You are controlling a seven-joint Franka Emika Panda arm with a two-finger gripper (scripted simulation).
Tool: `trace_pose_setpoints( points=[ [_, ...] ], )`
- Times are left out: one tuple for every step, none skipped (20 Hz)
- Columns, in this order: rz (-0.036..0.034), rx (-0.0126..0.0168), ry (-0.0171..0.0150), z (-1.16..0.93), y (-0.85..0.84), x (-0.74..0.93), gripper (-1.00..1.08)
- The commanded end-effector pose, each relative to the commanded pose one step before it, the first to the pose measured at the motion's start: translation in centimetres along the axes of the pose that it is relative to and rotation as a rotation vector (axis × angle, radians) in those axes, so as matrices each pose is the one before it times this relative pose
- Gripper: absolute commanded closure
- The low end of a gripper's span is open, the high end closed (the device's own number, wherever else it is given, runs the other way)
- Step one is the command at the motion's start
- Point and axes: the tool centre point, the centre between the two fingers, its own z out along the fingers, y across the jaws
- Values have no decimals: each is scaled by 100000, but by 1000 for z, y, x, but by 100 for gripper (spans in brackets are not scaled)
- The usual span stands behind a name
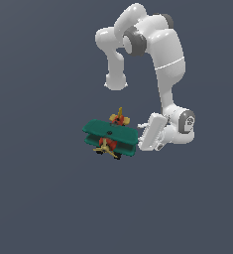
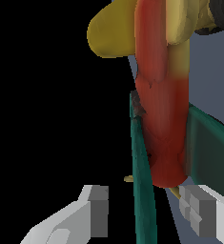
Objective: Pick up the object and move it to a goal position.
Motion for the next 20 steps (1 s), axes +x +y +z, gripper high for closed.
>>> trace_pose_setpoints(
  points=[
    [-52,-22,-1,655,-6,27,-20],
    [0,0,0,156,3,-14,-20],
    [-6,68,8,119,15,-25,-20],
    [32,58,-19,58,1,-37,-20],
    [0,0,0,18,14,-24,-20],
    [0,0,0,0,0,0,108],
    [0,0,0,0,0,0,108],
    [0,0,0,0,0,0,108],
    [0,0,0,0,0,0,108],
    [0,0,0,0,0,0,108],
    [0,0,0,0,0,0,108],
    [0,0,0,0,0,0,108],
    [0,0,0,0,0,0,108],
    [0,0,0,0,0,0,108],
    [0,0,0,0,0,0,108],
    [-60,5,-33,-28,12,33,108],
    [0,0,0,-1,-33,-6,108],
    [0,0,0,-2,-99,-19,108],
    [0,0,0,-3,-166,-32,108],
    [0,0,0,-5,-233,-45,108]
  ],
)
